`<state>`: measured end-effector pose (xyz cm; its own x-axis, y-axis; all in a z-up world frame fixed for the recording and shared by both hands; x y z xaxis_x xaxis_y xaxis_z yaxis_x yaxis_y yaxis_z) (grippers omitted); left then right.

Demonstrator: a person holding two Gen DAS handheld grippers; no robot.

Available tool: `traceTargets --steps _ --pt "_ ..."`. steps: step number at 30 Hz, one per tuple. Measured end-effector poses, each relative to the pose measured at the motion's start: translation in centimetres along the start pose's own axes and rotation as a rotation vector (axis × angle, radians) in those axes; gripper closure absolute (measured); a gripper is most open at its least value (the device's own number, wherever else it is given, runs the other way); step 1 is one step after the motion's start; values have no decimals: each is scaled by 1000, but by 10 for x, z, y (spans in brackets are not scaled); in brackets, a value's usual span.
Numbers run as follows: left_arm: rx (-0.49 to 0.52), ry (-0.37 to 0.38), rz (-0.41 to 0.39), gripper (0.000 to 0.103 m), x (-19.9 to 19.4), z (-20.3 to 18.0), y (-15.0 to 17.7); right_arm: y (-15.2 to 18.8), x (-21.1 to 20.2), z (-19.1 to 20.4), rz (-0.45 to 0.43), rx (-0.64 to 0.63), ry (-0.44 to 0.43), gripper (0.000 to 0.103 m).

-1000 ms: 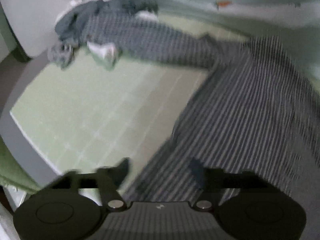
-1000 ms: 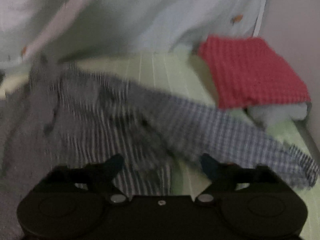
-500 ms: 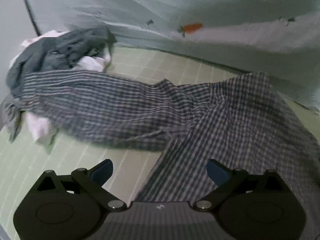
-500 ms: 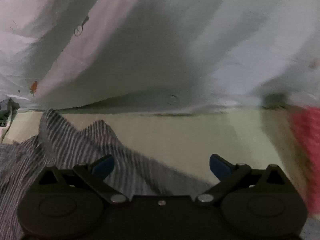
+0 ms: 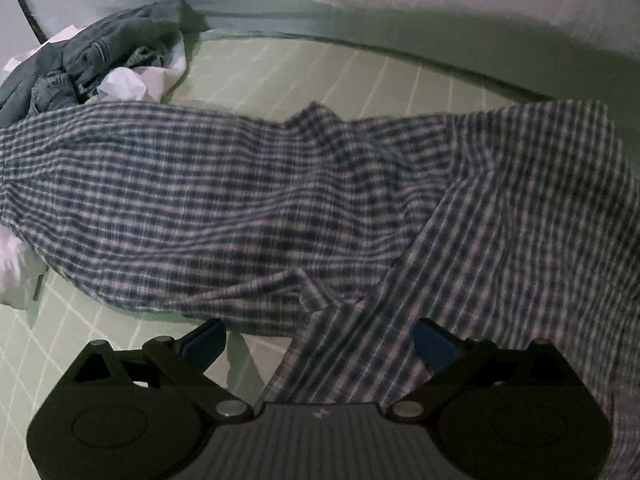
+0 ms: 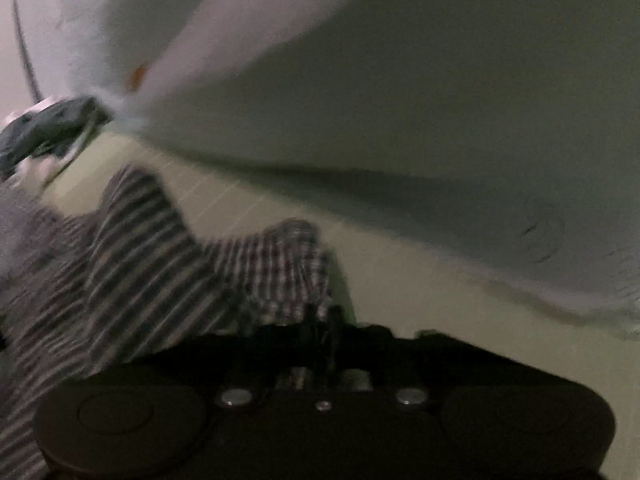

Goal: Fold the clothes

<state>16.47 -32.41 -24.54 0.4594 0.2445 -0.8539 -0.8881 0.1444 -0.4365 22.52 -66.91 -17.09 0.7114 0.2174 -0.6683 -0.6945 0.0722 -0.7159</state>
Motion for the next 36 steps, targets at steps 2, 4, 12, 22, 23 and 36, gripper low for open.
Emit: traceTargets --steps 2,4,12,22,23,36 --pt "-5 4 9 3 3 0 3 -8 -8 -28 -52 60 88 98" --pt "-30 20 20 3 4 3 5 -11 -13 -52 -69 115 158 98" --pt "-35 1 22 3 2 5 4 -2 -42 -51 -116 138 367 24" --pt "5 19 28 9 -7 27 34 100 -135 14 -100 341 396 16" --pt "7 27 29 14 -8 29 39 112 -145 24 -84 359 398 15" --pt "-50 8 2 100 -45 82 109 246 -257 48 -48 498 526 9"
Point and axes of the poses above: each gripper's, at about its wrist camera, not at the fingertips, and x roughly the way its jaws point, z to its left, y to its underside, the point moved 4 cm from there along x, roughly the way its jaws point, and after that the axes turned 15 degrees about -y, right-handed, at the moved point
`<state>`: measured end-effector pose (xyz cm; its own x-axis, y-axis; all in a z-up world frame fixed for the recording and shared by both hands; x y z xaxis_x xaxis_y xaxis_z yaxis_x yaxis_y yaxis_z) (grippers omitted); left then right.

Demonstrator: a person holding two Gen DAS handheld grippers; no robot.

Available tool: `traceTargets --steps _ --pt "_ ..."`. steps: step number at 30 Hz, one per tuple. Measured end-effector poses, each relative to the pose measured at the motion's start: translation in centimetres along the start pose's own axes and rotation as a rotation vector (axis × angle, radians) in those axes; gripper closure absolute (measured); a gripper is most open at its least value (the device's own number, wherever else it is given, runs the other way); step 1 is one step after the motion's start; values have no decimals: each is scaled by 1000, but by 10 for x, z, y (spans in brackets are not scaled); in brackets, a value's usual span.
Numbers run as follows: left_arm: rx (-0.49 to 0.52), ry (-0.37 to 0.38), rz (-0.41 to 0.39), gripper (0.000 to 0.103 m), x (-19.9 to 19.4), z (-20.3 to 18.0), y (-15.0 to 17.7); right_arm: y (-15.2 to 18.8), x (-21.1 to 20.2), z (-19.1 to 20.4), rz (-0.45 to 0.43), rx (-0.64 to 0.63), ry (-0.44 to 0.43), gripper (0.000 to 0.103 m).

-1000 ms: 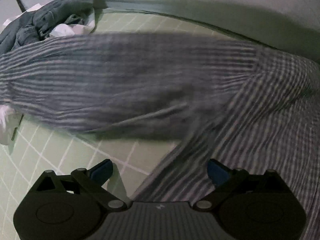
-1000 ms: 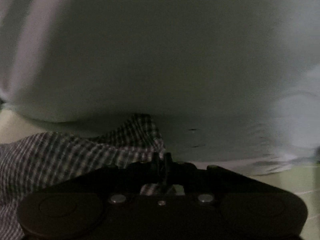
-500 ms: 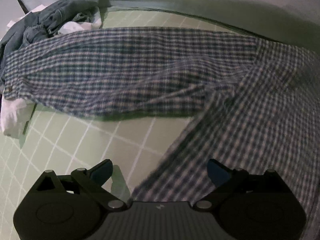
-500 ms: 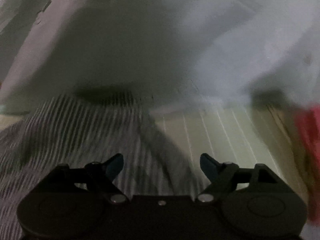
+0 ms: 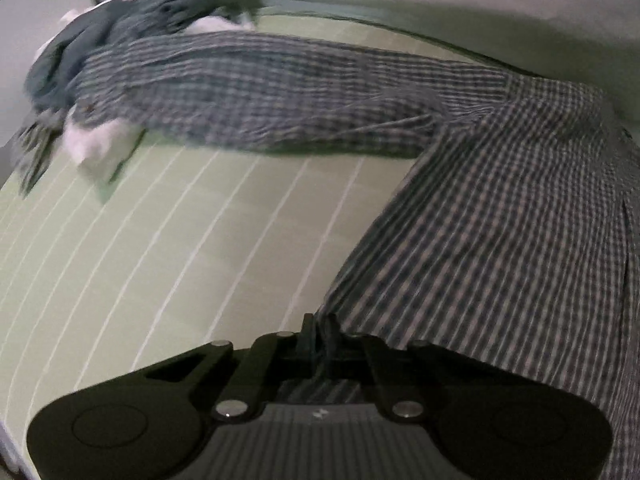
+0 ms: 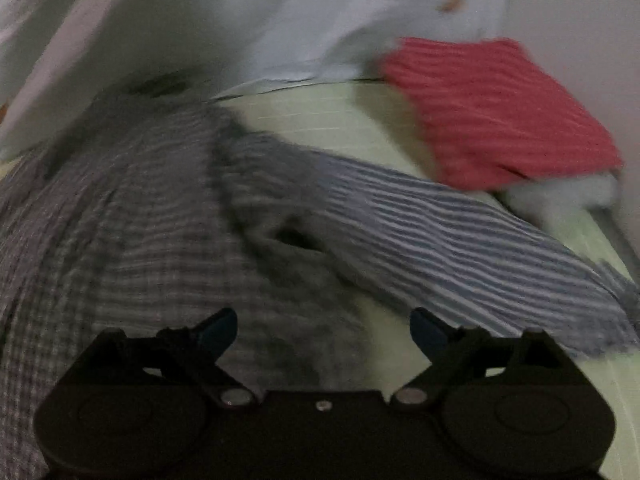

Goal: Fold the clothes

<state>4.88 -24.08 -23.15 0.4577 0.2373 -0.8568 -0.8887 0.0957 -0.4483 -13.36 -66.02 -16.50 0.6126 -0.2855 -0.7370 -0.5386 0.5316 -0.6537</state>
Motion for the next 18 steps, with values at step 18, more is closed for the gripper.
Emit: traceTargets --steps 18 --pt "-76 13 -136 81 -122 15 77 4 -51 -275 -183 275 282 5"
Point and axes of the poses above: each gripper's, at about its wrist camera, not at the fingertips, and x roughly the way its jaws point, z to its left, y to its underside, the point moved 4 cm from there along x, roughly the way its jaws point, and after that the axes turned 15 degrees about -y, right-handed, at the moved point
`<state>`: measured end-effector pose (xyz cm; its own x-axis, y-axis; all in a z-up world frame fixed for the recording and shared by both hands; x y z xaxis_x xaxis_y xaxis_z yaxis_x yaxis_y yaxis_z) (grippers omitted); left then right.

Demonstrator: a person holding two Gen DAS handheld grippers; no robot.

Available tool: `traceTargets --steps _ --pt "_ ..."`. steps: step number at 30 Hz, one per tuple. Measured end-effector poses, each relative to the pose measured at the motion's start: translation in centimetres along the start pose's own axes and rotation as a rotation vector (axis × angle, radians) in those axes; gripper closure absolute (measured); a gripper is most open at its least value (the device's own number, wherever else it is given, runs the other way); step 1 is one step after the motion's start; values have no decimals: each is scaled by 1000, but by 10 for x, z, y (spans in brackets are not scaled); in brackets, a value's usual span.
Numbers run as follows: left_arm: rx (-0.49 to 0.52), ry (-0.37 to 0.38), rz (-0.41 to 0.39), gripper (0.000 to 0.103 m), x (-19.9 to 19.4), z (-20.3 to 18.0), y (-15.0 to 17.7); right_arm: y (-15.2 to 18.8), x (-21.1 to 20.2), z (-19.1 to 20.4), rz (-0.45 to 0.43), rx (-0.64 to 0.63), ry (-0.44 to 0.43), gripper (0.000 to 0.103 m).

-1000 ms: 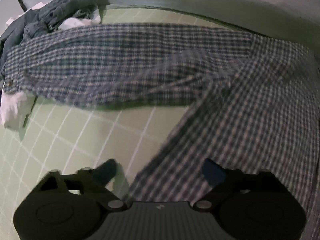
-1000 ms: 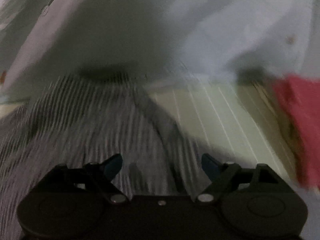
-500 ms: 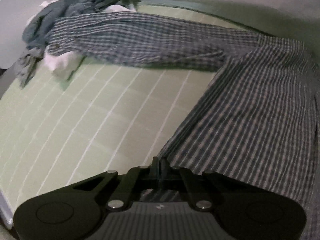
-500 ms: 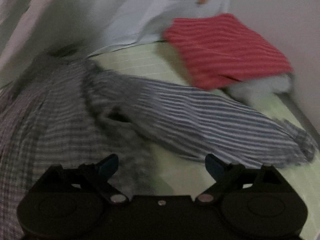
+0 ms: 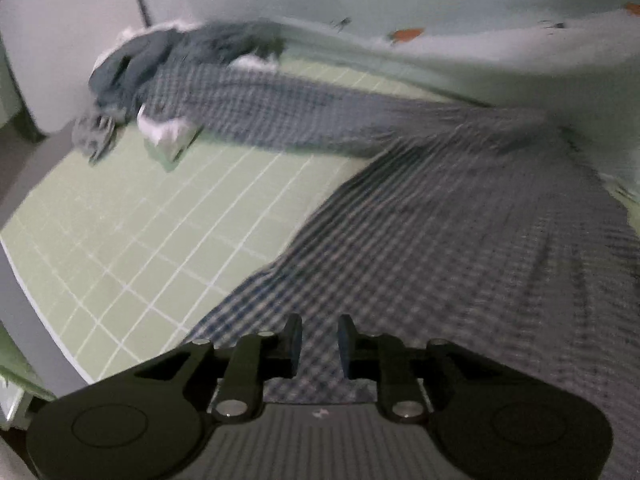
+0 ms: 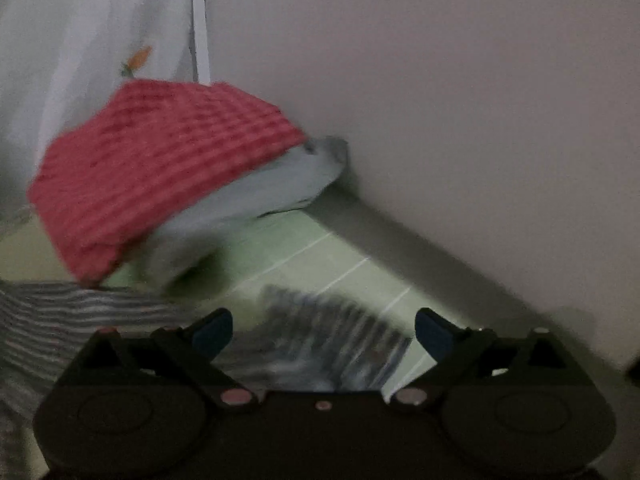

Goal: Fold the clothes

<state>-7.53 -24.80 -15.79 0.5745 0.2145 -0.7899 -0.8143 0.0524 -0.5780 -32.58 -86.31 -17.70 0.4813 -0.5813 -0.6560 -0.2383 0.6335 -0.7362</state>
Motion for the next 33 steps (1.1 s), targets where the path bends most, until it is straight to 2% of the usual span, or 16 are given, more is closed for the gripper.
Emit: traceTargets --steps 2,4,6,7,9,11,14,17,19,23,25,26,27,30,31,33 --pt "20 17 -25 79 -15 -10 -1 -3 14 -17 65 -31 -27 8" --pt "38 26 -45 78 -27 -23 -1 -1 25 -25 137 -56 -76 22" --pt "52 32 -50 78 -35 -34 -2 0 25 -30 146 -44 -163 39" --pt "60 36 -51 78 -38 -40 -2 -1 23 -30 144 -36 -202 53" --pt "79 47 -50 77 -42 -50 -2 -2 19 -31 135 -30 -250 90" --pt "97 55 -51 77 -45 -58 -2 -6 11 -32 87 -31 -251 92" --pt "112 68 -63 78 -53 -69 -3 -19 -22 -40 -102 -7 -213 94" --pt "121 83 -78 77 -59 -75 -3 -27 -57 -53 -311 59 -184 94" --pt "126 90 -76 76 -62 -81 -2 -22 -61 -62 -332 105 -173 92" --pt "149 98 -62 76 -61 -87 0 7 -29 -65 -114 15 14 89" --pt "153 101 -68 70 -62 -87 0 19 -21 -66 -58 4 50 70" --pt "154 101 -68 65 -62 -86 0 23 -21 -65 -47 9 66 48" --pt "154 101 -68 63 -62 -86 0 27 -21 -65 -35 14 82 39" --pt "154 104 -55 60 -60 -82 1 31 -26 -53 -37 -1 81 24" --pt "154 106 -52 55 -60 -81 1 33 -27 -46 -37 -3 78 14" --pt "153 110 -57 44 -61 -77 1 36 -30 -26 -34 -11 46 6"
Point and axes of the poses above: each gripper's, at about its wrist camera, not at the fingertips, and x roughly the way its jaws point, z to its left, y to its underside, the point moved 4 cm from there along x, roughly the way its jaws point, and after that the axes turned 15 degrees about -y, right-handed, at the moved point
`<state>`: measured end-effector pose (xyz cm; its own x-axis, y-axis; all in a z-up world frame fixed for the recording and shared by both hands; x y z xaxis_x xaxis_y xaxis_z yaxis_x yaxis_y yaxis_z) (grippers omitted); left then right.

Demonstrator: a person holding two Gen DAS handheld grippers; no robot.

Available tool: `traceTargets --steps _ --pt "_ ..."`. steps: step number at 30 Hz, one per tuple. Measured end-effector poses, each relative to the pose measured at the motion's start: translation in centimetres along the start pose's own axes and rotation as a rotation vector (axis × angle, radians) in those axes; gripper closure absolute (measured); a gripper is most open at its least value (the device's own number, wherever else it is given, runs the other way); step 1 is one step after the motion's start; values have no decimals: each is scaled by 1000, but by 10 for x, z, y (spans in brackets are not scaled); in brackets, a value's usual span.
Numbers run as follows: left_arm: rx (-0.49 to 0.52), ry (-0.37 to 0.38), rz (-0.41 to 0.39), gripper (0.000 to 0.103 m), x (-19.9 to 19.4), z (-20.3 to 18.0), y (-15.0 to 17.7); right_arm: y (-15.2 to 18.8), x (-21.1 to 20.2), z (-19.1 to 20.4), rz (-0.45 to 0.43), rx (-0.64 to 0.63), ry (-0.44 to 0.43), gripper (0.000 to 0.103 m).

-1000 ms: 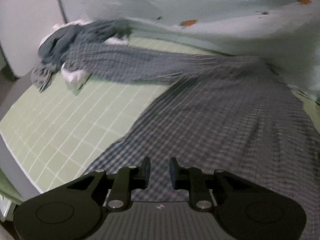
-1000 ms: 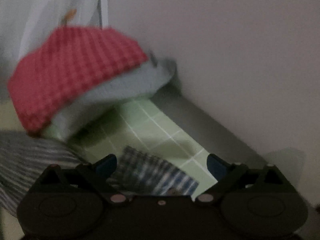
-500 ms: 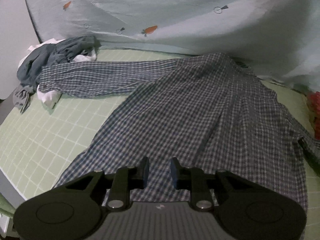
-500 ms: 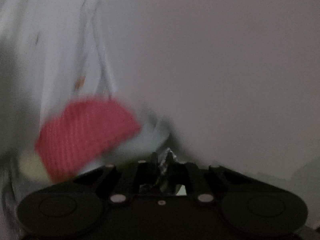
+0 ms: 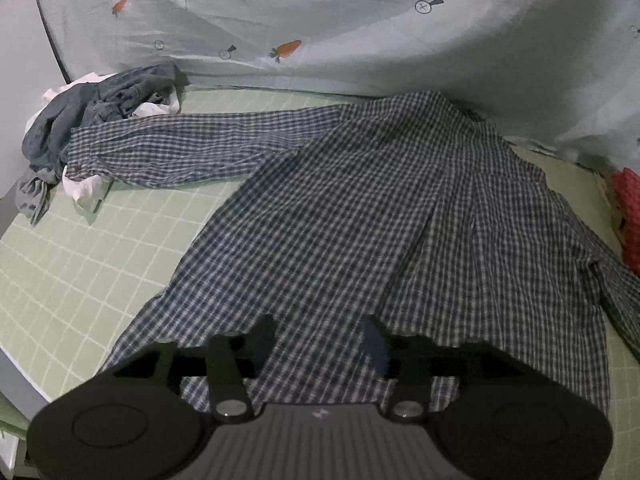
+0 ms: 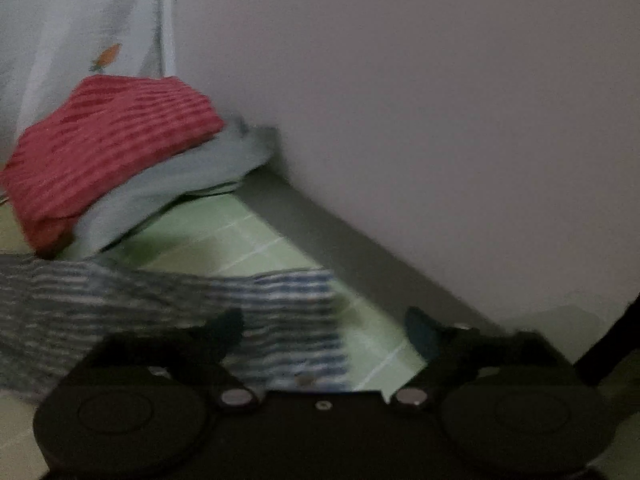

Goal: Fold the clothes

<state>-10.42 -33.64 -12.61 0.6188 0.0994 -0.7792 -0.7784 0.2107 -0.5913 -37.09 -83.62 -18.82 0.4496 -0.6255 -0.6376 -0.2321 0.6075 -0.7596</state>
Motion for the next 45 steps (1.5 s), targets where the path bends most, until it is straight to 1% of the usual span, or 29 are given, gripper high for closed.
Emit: traceTargets --steps 1,2,3,4,5,8,14,18,20,22,27,29,31,33,35,37,39,41,45 --pt "-2 2 -9 35 -1 3 0 2 -3 12 1 -5 -30 2" --pt "-7 4 -20 28 -3 6 -1 4 -7 26 2 -10 -65 1" --pt "-15 3 -29 25 -3 11 -2 7 -9 41 5 -12 -106 0" --pt "-24 2 -38 19 -3 15 -3 10 -10 57 9 -13 -148 0" --pt "-37 -1 -41 17 -2 20 -4 12 -12 73 17 -16 -188 0" --pt "-76 -2 -44 17 3 38 -7 24 -19 132 46 -68 -323 0" --pt "-136 -10 -44 17 19 97 -18 64 -40 260 127 -223 -535 0" --pt "-184 -52 -57 16 33 150 -33 95 -43 332 188 -275 -603 0" --pt "-202 -70 -62 16 46 175 -42 111 -41 359 206 -290 -603 0" --pt "-218 -87 -69 16 60 200 -51 124 -40 380 217 -300 -585 0" --pt "-251 -104 -79 16 108 256 -82 142 -27 410 213 -273 -501 0" --pt "-252 -108 -81 16 131 273 -99 148 -27 417 183 -297 -437 0" --pt "-248 -114 -85 16 156 288 -115 151 -27 422 139 -305 -406 0" --pt "-236 -124 -86 16 182 300 -132 153 -27 422 94 -291 -397 0" --pt "-221 -151 -95 16 206 309 -149 156 -26 421 50 -291 -397 0" --pt "-219 -176 -93 16 232 319 -168 155 -24 423 42 -288 -392 0" --pt "-220 -163 -94 16 254 325 -183 154 -23 426 38 -285 -386 0" --pt "-206 -151 -102 16 271 326 -194 152 -21 426 37 -279 -380 0" --pt "-179 -174 -78 16 302 321 -206 149 -13 431 31 -261 -352 0"
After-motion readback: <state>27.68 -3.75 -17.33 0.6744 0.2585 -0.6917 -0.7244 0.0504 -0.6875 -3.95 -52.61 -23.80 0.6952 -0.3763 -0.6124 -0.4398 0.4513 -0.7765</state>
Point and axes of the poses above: each gripper's, at about its wrist camera, not at the fingertips, and x roughly the way its jaws point, z to its left, y to its underside, the point moved 4 cm from there along x, roughly the way its jaws point, and after that the axes turned 15 degrees about -y, right-handed, at the moved point
